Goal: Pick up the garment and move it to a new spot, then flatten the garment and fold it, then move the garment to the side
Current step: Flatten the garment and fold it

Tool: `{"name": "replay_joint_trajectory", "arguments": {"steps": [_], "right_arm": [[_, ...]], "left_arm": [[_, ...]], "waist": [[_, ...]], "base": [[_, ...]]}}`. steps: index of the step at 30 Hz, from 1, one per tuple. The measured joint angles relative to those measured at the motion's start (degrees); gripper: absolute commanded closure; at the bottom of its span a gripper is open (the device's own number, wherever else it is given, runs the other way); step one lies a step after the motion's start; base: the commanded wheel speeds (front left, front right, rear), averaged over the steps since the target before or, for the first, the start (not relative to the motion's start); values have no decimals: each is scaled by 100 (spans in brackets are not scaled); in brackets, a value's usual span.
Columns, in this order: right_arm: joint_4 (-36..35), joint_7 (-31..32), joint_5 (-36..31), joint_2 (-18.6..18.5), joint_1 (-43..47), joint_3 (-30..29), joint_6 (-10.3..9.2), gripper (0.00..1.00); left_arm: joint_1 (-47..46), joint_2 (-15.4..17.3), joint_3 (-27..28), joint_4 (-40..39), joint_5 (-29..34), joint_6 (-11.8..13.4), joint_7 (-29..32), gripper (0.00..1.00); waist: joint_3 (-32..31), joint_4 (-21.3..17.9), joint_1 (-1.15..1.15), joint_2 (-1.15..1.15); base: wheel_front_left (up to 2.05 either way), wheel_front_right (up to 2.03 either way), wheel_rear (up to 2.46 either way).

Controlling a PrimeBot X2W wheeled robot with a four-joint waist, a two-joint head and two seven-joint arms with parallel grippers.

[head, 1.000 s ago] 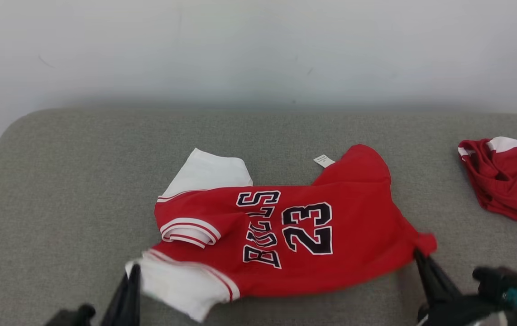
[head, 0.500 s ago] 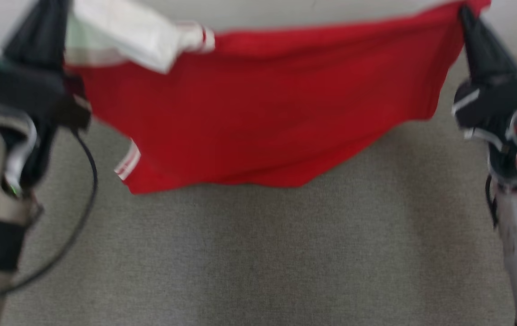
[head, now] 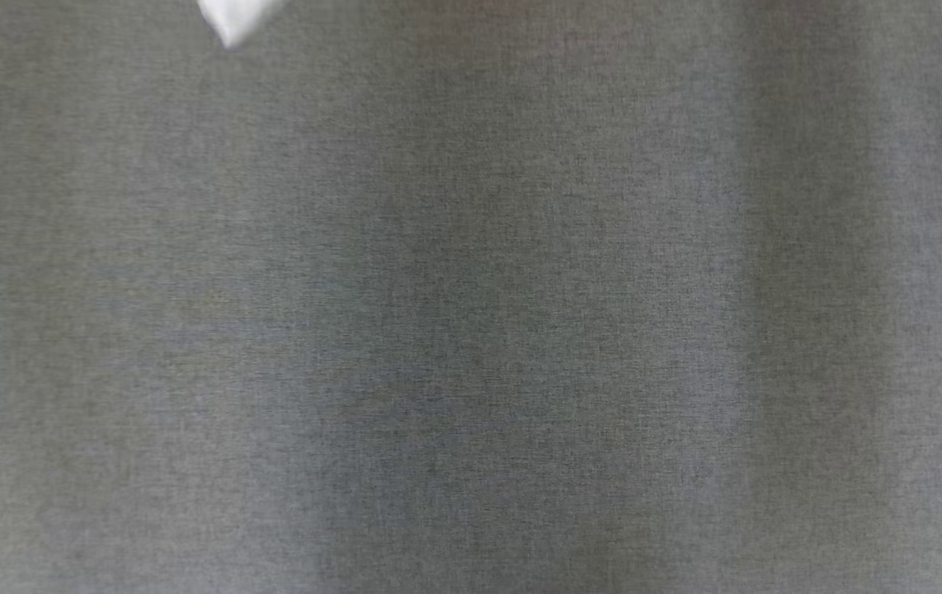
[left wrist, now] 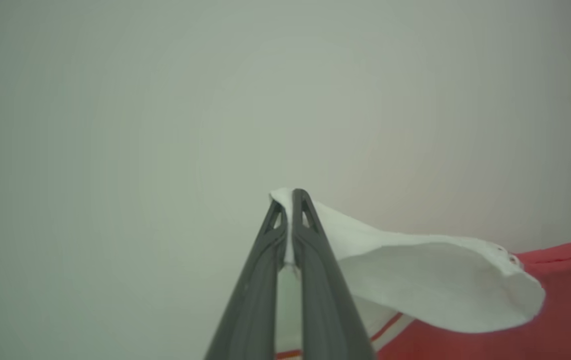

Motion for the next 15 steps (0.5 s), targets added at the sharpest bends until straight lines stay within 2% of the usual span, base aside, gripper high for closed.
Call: {"name": "replay_joint_trajectory", "arguments": {"steps": [9,15], "right_arm": [[381,-181,38,58,-393,-29,0,100],[544,-242,151,-45,-268,-75,0,100]], "left_arm": [[-627,-31,-653,650,-292,0,-427,100],[-651,-9,-1134,853,-790,0,-681,100]], "waist": [[32,-71,-2,-1],[-29,-61,-2,0]], "base": [[0,0,0],[0,0,0]]}}
